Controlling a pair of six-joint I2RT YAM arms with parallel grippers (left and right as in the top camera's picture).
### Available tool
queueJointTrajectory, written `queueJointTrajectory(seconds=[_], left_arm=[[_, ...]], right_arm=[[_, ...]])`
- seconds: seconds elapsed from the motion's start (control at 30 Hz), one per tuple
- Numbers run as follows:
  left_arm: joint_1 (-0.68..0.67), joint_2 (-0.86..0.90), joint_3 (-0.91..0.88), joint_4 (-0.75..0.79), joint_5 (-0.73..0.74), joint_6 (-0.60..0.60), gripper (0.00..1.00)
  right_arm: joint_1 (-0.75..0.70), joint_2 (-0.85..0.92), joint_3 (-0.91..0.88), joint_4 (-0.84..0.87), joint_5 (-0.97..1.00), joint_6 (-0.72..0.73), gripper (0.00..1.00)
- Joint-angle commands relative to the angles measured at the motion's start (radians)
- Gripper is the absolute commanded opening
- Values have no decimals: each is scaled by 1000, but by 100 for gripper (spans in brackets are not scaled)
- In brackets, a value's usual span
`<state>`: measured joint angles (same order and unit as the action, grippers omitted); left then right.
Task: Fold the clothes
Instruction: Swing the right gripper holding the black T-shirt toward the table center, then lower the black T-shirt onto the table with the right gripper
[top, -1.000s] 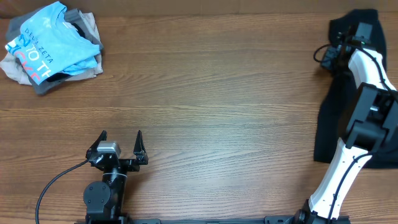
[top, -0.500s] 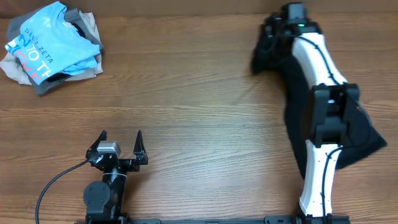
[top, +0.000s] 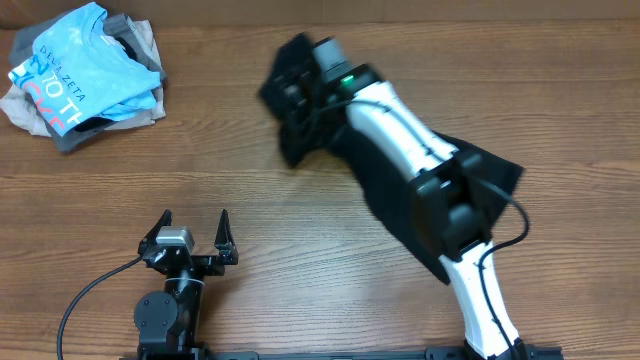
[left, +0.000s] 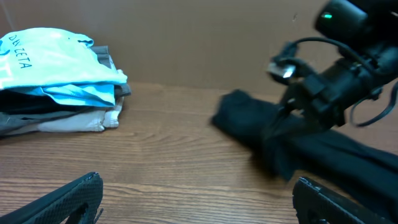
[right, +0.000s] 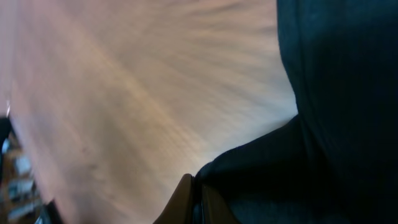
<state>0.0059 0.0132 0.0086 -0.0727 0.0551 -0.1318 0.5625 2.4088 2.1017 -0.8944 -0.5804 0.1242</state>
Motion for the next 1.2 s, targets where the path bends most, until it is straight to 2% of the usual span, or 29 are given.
queueJointTrajectory(seconds=[0.0,0.07,0.1,0.13,0.17,0.33,0.37,0.5,0.57,0.7,0.87,1.17], left_arm=[[-5,-8,-4,-2,-3,4,100],[-5,-8,-4,-2,-3,4,100],[-5,-8,-4,-2,-3,4,100],[-5,-8,-4,-1,-3,4,100],[-5,-8,-4,-2,-3,4,100],[-5,-8,-4,-2,-3,4,100],[-5,-8,-4,-1,-3,4,100],[-5,-8,-4,-1,-3,4,100],[-5,-8,-4,-1,-3,4,100],[-5,-8,-4,-2,-3,4,100],[-5,-8,-4,-1,-3,4,100],[-5,-8,-4,-2,-4,4,100]], right_arm=[[61,10,27,7,-2,23,4],[94,10,27,5,23,33,4],[106,10,27,4,26,33,11],[114,10,27,1,30,33,33],[119,10,27,-2,31,33,37],[113,-11,28,-27,27,33,41],[104,-23,28,-34,25,33,45],[47,-89,28,-42,31,32,71],[-2,-124,28,-31,72,32,98],[-99,-135,27,26,120,-28,100],[-179,-88,24,63,124,-50,94],[-161,-7,8,153,86,-51,89]])
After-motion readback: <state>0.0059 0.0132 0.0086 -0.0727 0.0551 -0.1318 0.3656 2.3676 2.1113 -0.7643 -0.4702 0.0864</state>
